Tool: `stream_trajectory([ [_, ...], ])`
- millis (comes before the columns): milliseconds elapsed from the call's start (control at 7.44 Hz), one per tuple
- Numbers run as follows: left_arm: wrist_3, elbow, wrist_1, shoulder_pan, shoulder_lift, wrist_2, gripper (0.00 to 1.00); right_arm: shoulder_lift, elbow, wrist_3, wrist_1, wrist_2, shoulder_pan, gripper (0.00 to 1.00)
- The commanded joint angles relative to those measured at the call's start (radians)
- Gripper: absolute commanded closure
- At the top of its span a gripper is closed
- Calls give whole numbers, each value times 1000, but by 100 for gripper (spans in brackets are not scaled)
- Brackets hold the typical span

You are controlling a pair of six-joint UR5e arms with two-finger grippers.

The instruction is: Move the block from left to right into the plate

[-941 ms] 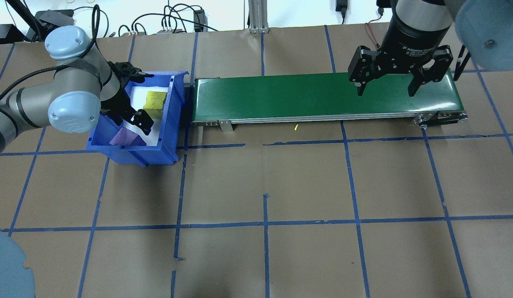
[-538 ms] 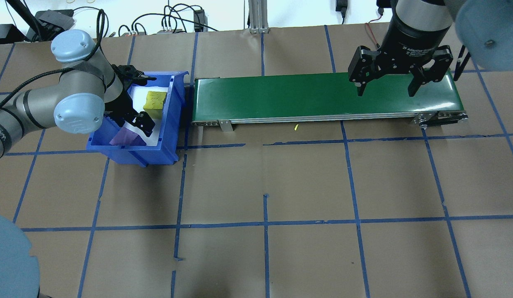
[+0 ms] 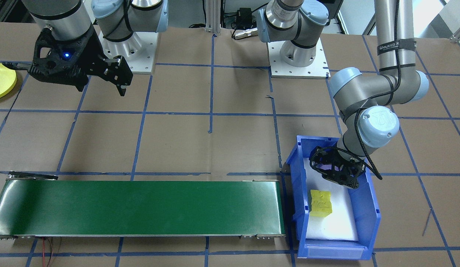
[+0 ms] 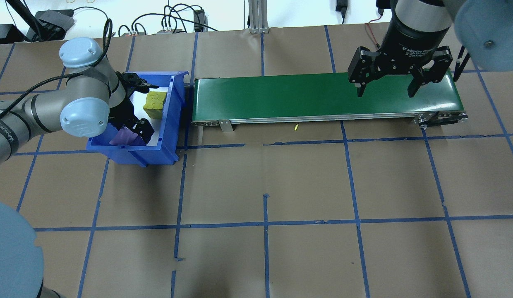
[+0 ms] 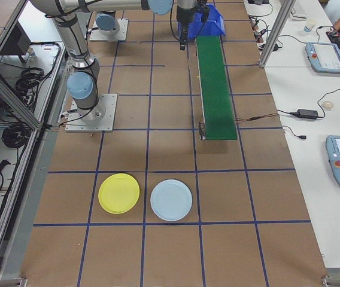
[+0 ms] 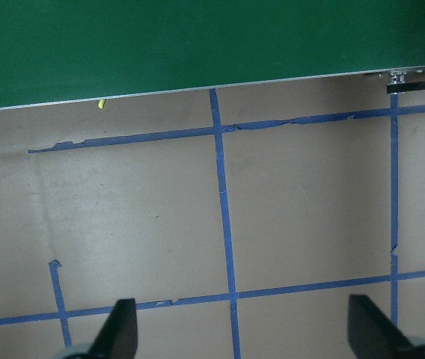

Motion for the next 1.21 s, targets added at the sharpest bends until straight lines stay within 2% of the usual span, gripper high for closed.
stream_trajectory([
  [0,-1,3,-2,0,-3,26,62,0,0,0,0,0,0,0],
  [134,-10,5,-5,0,-1,19,70,0,0,0,0,0,0,0],
  [269,-15,25,-8,-2,0,14,74,0,0,0,0,1,0,0],
  [403,-21,51,-12,-3,18,-1,74,0,0,0,0,0,0,0],
  [538,-44,96,-82,-5,40,-41,74,0,0,-2,0,1,0,0],
  [806,-192,196,-172,-18,64,-90,74,0,0,-2,0,1,0,0],
  [941,-278,233,-179,-28,68,-134,74,0,0,-2,0,0,0,0],
  [1075,-426,265,-218,-32,63,-142,74,0,0,-2,0,0,0,0],
])
